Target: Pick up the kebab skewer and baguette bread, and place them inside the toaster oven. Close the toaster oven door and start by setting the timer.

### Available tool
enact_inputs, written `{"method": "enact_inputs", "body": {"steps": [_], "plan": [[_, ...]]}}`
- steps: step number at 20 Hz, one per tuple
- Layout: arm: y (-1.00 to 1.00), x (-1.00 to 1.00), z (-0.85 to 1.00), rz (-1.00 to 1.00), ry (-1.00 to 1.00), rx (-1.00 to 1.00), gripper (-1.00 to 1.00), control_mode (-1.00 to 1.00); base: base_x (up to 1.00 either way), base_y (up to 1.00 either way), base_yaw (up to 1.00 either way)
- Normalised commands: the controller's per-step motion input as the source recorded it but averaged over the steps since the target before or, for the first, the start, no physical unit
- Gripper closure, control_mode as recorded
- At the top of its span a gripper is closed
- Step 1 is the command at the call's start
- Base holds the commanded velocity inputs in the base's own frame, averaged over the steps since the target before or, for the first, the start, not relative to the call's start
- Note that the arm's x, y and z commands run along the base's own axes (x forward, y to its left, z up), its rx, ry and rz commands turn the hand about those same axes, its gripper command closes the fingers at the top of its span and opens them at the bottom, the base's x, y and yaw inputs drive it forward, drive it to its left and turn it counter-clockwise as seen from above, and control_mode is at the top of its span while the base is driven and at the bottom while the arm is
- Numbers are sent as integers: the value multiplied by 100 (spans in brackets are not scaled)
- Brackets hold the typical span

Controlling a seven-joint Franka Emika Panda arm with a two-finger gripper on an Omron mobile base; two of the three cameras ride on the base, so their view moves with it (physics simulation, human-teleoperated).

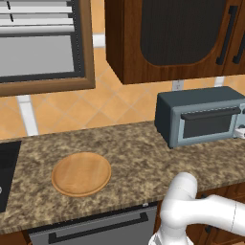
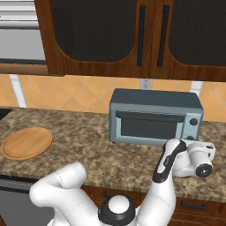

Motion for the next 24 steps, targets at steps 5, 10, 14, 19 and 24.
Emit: {"method": "enact_inputs", "body": {"steps": [5,10,14,19,24], "plan": [[-1,0,-1,0,0,6,100,-100,0,0,0],[-3,0,-2,-2,0,21,100,-100,0,0,0],[-1,0,-2,-5,0,24,100,-100,0,0,0],[0,0,-9,-7,0,26,100,-100,0,0,0],[-4,0,-10,-4,0,29,100,-100,0,0,0]]}}
